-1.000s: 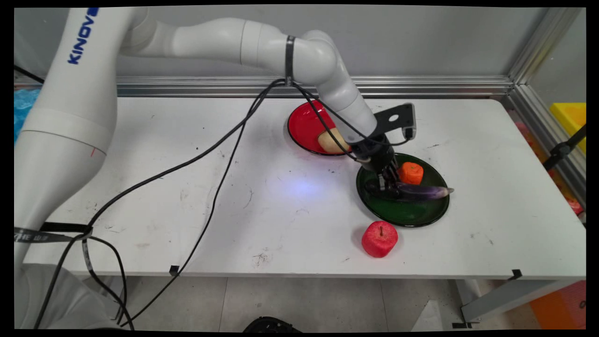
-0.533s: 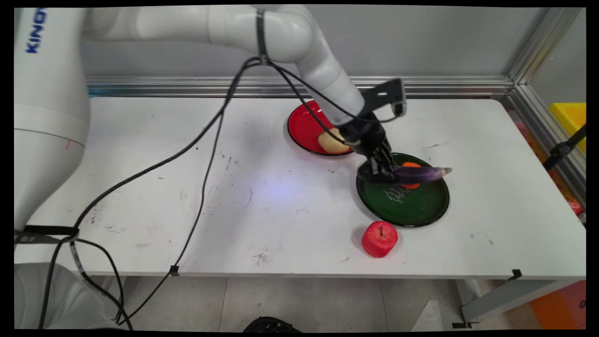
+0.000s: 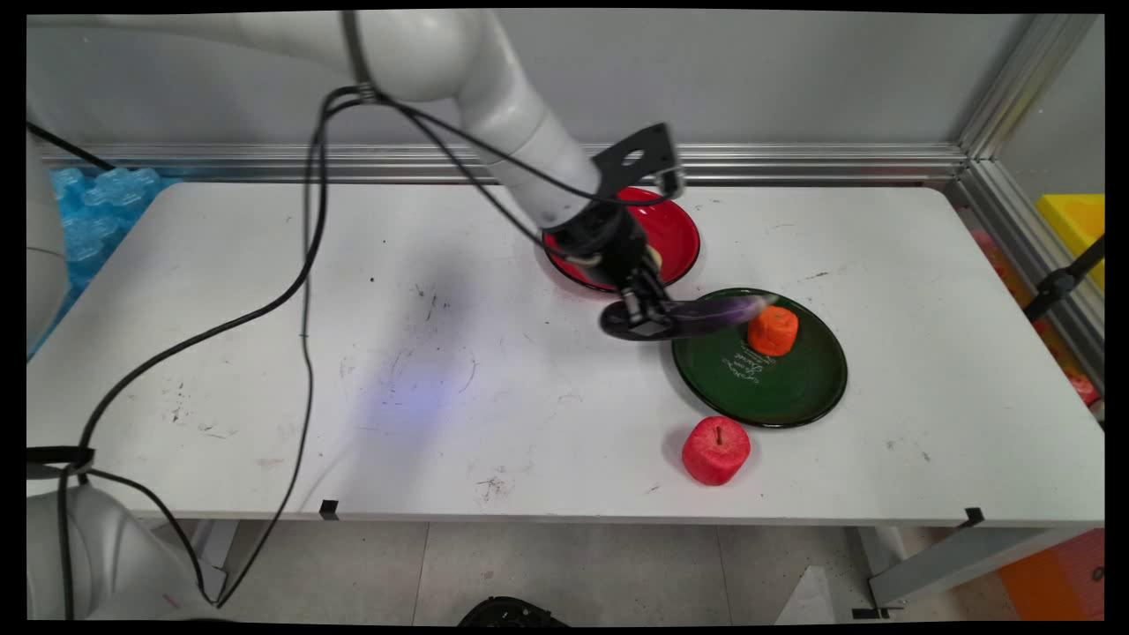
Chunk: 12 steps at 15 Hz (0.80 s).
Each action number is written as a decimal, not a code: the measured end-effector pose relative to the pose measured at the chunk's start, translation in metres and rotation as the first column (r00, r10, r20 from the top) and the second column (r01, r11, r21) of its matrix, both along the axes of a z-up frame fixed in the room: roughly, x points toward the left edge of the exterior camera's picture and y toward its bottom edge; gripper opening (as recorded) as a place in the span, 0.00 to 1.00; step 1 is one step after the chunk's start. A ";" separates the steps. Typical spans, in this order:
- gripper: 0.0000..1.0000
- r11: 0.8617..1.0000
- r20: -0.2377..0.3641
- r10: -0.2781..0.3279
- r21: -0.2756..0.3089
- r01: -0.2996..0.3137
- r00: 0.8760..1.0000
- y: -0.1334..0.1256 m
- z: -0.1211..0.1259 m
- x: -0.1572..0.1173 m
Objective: Place the picked object on the table
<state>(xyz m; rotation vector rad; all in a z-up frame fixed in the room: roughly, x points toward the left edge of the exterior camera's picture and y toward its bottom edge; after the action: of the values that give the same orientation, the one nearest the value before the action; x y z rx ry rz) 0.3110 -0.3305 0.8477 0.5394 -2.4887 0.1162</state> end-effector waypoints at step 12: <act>0.00 0.995 0.082 0.099 0.008 -0.100 0.992 0.059 -0.032 0.065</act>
<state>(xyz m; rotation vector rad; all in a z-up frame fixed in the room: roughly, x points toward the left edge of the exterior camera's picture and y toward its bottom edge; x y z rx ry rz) 0.3759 -0.2715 0.8155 0.6765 -2.5426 0.1649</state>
